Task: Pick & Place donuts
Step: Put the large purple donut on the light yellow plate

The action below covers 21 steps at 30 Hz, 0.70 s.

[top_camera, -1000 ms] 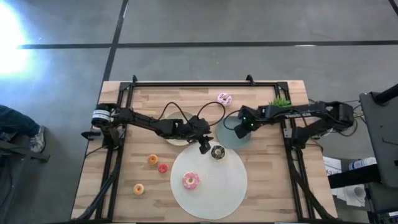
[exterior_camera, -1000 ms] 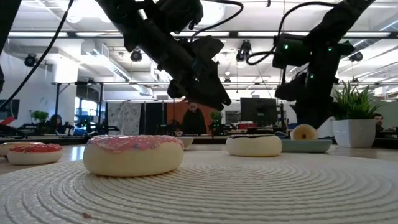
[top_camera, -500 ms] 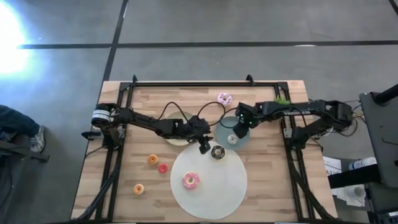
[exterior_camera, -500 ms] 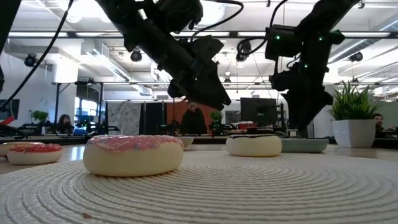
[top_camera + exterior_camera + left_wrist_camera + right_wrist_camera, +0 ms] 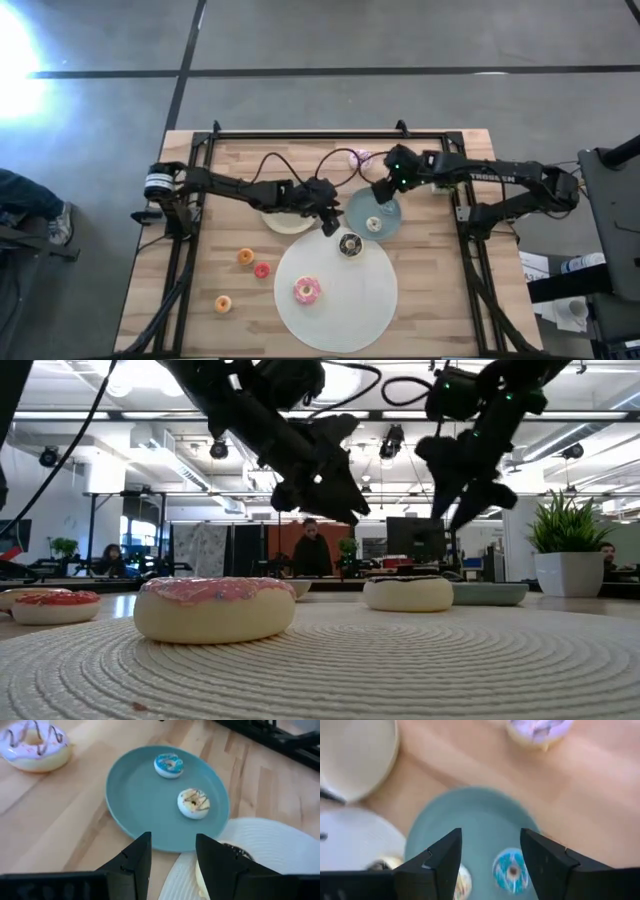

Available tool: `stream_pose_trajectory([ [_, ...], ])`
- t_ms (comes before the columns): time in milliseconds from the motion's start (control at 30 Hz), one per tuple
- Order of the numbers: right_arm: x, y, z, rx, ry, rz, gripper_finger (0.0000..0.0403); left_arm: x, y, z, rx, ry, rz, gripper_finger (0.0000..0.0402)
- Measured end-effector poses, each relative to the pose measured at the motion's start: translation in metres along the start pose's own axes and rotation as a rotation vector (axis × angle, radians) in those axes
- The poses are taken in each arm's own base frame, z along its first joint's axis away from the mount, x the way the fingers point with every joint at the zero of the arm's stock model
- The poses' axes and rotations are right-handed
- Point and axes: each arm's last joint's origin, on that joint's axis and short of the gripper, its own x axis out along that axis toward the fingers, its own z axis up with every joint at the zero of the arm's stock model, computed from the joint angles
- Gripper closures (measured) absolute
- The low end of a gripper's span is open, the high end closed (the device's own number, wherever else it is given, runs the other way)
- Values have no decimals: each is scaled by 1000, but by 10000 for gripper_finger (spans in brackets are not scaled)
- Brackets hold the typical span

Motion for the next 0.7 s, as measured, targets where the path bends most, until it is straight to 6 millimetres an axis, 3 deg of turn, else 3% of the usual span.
stream_pose_trajectory([
  [167, 8, -7, 32, 37, -26, -55, 211, -25, 8, 8, 0, 17, 30, 273],
  [433, 71, -22, 81, 46, 104, -165, 211, -62, 13, 14, 1, -34, 67, 273],
  [700, 91, -17, 117, -19, 115, -199, 211, -80, 19, -6, -95, -32, 100, 273],
])
